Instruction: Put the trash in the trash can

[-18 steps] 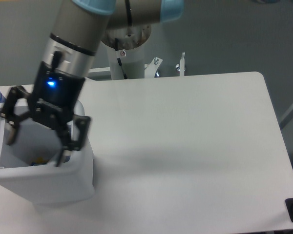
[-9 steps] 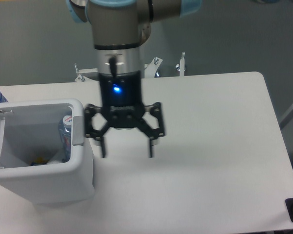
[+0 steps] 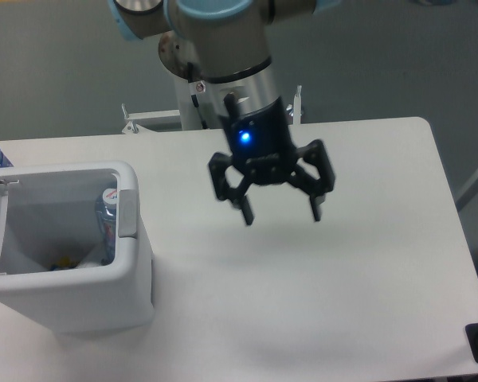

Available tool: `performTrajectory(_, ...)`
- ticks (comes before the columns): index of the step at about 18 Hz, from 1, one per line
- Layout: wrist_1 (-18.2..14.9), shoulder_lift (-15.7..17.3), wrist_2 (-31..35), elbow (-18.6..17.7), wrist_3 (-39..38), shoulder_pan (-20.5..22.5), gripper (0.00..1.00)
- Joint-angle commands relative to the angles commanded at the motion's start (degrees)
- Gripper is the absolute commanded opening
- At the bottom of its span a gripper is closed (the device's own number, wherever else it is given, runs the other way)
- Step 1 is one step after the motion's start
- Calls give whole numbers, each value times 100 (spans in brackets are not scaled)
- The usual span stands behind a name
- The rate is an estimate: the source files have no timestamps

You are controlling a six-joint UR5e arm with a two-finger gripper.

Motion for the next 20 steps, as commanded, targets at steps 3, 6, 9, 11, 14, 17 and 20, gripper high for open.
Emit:
performTrajectory(3, -317, 79, 9, 0, 432, 97, 100)
performTrajectory(6, -441, 158, 9, -35, 608, 167, 100)
performTrajectory(9, -502, 264, 0, -123, 818, 228, 100)
performTrajectory(11, -651, 343, 0, -158, 1318, 325, 100)
performTrajectory(14, -740, 431, 9, -228, 1769, 378, 100)
performTrajectory(17, -740, 458, 9, -237, 1778, 396, 100)
performTrajectory(20, -731, 466, 9, -237, 1778, 396, 100)
